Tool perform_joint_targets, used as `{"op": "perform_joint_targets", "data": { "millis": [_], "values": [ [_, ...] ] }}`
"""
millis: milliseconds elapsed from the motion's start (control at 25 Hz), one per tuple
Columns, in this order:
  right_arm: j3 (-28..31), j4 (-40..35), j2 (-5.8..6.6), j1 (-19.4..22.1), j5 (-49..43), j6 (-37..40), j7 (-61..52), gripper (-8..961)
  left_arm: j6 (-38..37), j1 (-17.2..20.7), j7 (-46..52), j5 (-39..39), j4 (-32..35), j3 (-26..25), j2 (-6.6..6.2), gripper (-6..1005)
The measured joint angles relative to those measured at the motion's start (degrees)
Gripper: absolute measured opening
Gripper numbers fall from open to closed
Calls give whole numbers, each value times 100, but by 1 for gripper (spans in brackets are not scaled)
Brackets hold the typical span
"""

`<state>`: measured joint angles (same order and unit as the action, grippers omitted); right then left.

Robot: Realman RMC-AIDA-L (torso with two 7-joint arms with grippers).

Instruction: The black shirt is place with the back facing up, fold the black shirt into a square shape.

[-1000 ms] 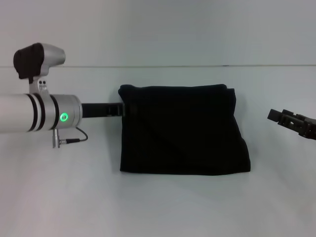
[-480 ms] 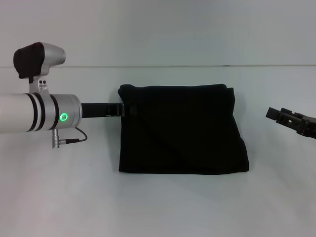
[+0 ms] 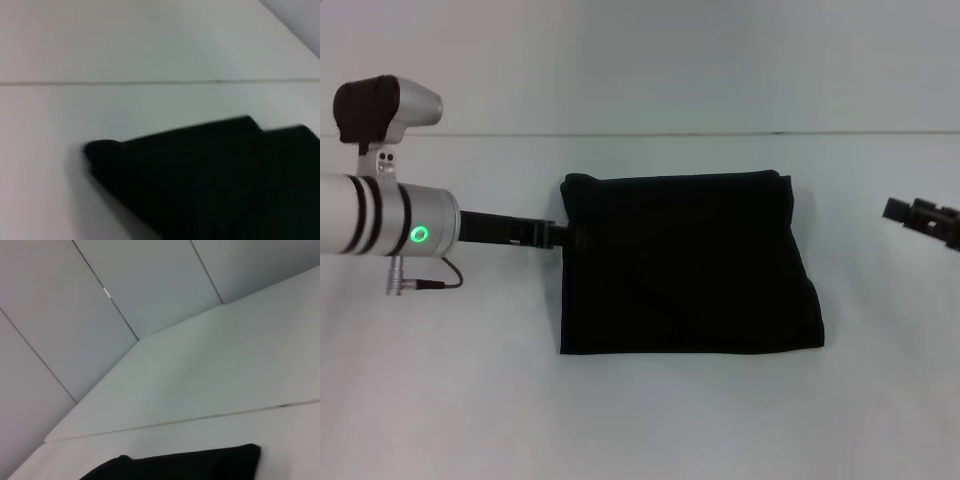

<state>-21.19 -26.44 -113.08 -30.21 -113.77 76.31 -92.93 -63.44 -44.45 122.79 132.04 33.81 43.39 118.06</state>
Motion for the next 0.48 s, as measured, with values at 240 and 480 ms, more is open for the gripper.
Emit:
{"op": "perform_joint_targets", "data": {
  "millis": [240, 480],
  "values": [
    [-415, -19, 415, -106, -97, -19, -905, 716, -1275, 12, -172, 56, 386, 4, -82, 601],
    [-563, -323, 502, -191, -221, -27, -1212, 753, -1826, 4, -768, -33, 426, 8, -37, 850]
  ]
}}
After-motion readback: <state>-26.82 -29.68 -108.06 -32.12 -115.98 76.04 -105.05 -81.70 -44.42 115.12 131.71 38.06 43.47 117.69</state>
